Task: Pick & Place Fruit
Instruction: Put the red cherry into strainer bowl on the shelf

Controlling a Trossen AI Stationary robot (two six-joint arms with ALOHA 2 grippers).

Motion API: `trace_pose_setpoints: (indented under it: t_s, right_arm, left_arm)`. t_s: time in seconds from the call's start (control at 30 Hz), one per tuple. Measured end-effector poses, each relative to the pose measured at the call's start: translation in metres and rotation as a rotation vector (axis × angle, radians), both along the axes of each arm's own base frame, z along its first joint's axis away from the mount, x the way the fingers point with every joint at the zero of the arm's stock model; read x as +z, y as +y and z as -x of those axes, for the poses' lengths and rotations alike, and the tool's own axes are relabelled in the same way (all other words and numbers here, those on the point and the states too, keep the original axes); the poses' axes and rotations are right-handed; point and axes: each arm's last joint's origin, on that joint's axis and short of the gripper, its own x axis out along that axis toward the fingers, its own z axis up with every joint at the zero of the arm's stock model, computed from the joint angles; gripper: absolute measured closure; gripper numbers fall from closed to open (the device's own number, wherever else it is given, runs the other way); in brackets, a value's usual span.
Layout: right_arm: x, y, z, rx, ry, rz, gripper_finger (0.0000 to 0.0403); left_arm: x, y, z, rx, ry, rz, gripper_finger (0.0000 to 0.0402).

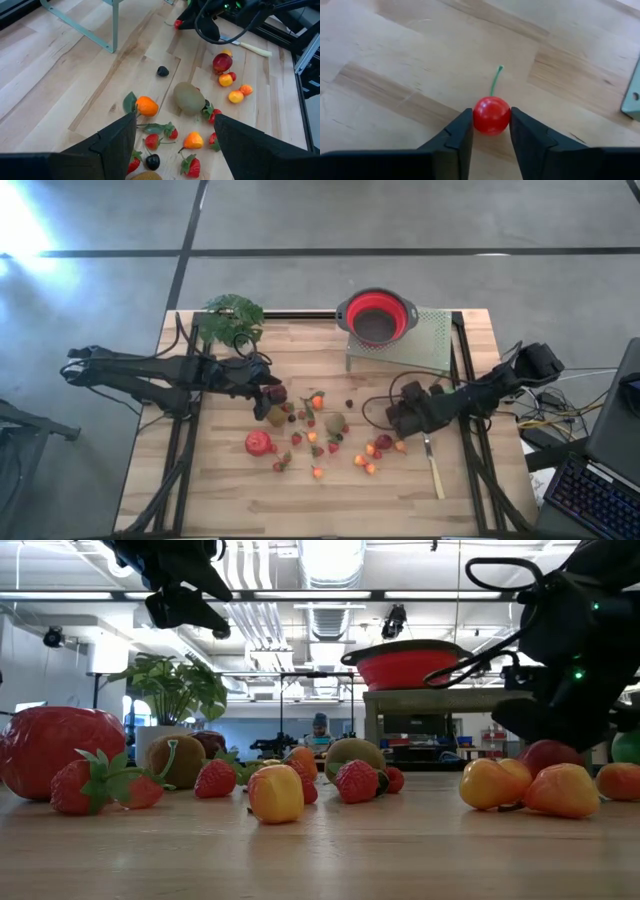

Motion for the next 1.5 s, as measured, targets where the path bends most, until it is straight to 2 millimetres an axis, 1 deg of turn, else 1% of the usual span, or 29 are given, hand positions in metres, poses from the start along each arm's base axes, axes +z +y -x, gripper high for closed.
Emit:
trace_pose_setpoints:
  t_s: [0.2, 0.33, 0.43, 0.6, 0.7, 0.87, 1.07, 1.17, 1.3, 1.5]
  right_arm:
    - [0.002, 0.001, -0.001, 0.009, 0.007, -0.015, 0.0302]
    - [0.007, 0.007, -0.006, 0.055, 0.011, -0.054, 0.0303]
    - [0.016, 0.013, -0.012, 0.115, 0.007, -0.080, 0.0303]
    - [0.037, 0.024, -0.025, 0.250, -0.018, -0.082, 0.0303]
    - [0.054, 0.030, -0.035, 0.331, -0.050, -0.072, 0.0303]
    - [0.086, 0.034, -0.047, 0.450, -0.103, -0.029, 0.0304]
    - [0.135, 0.032, -0.055, 0.573, -0.194, 0.037, 0.0300]
    - [0.160, 0.024, -0.057, 0.595, -0.238, 0.101, 0.0300]
    - [0.189, 0.008, -0.058, 0.590, -0.275, 0.164, 0.0303]
    - [0.219, -0.021, -0.062, 0.548, -0.278, 0.233, 0.0305]
  left_arm:
    - [0.000, 0.000, 0.000, 0.001, 0.000, 0.000, 0.0128]
    - [0.000, 0.000, 0.000, 0.000, 0.000, 0.000, 0.0128]
    - [0.000, 0.000, 0.000, 0.000, 0.001, 0.000, 0.0128]
    - [0.000, 0.000, 0.000, 0.000, 0.000, 0.000, 0.0128]
    - [0.000, 0.000, 0.000, 0.000, 0.000, 0.000, 0.0128]
    - [0.000, 0.000, 0.000, 0.001, 0.000, 0.000, 0.0128]
    - [0.000, 0.000, 0.000, 0.000, 0.000, 0.000, 0.0128]
    - [0.000, 0.000, 0.000, 0.001, 0.000, 0.000, 0.0128]
    - [0.000, 0.000, 0.000, 0.000, 0.000, 0.000, 0.0128]
    - [0.000, 0.000, 0.000, 0.000, 0.000, 0.000, 0.0128]
